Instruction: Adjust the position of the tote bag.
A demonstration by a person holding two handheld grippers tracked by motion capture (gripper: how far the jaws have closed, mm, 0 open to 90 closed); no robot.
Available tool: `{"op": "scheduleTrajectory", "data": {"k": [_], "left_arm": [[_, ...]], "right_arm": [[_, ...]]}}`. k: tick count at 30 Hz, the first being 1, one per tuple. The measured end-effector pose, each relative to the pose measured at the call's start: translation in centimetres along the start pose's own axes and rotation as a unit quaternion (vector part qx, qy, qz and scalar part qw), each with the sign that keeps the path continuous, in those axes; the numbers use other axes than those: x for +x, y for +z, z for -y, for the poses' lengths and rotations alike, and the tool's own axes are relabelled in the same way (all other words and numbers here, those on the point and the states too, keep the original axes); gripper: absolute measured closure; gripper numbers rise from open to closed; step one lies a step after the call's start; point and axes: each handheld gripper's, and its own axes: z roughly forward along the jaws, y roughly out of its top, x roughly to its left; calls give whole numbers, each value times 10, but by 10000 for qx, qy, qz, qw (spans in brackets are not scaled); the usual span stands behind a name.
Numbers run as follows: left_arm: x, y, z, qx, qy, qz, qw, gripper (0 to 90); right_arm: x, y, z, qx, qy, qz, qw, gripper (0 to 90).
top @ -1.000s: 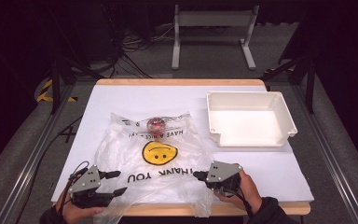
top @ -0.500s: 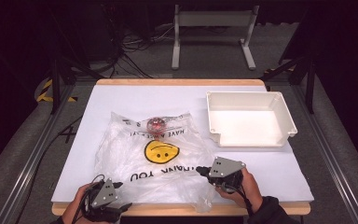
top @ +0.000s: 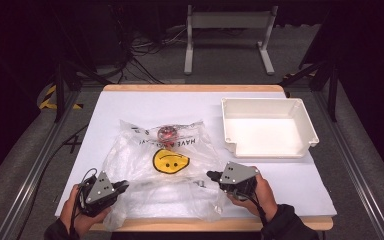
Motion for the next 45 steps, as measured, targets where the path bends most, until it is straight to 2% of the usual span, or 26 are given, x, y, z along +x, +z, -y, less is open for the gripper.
{"op": "scheduleTrajectory", "data": {"k": [5,10,13,14,19,20,22,24,32,35,39,40,43,45], "left_arm": [[14,-10,-12,-375,-162,-81,9991,862],[23,-19,-25,-588,-63,-234,9980,864],[29,-20,-33,-729,-100,-286,9969,868],[31,-20,-36,-751,-37,-351,9965,870],[37,-14,-45,-767,8,-369,9964,872],[38,-12,-46,-769,-45,-374,9963,873],[41,-10,-48,-766,-44,-438,9961,873],[44,-6,-50,-701,38,-621,9956,871],[59,0,-54,-736,-88,-818,9939,859],[65,0,-54,-784,-207,-799,9935,858],[70,3,-56,-764,-152,-768,9940,871],[73,6,-56,-750,-182,-693,9946,875],[76,9,-57,-704,-181,-709,9948,879],[83,12,-58,-682,-220,-717,9948,882]], "right_arm": [[-12,5,-13,-105,5,139,9998,900],[-22,5,-27,-202,-12,252,9995,900],[-27,3,-38,-276,-104,347,9990,900],[-29,3,-41,-296,-110,373,9988,900],[-36,6,-52,-292,-219,490,9981,900],[-40,9,-55,-282,-230,561,9978,900],[-42,10,-56,-268,-222,569,9978,900],[-47,13,-58,-231,-221,627,9975,900],[-67,23,-64,-147,-99,824,9964,900],[-73,26,-67,-128,-76,868,9961,900],[-79,33,-69,-27,-49,873,9962,900],[-80,36,-69,-5,-40,867,9962,900],[-82,38,-70,43,-71,900,9959,900],[-85,43,-71,80,-42,915,9958,900]]}}
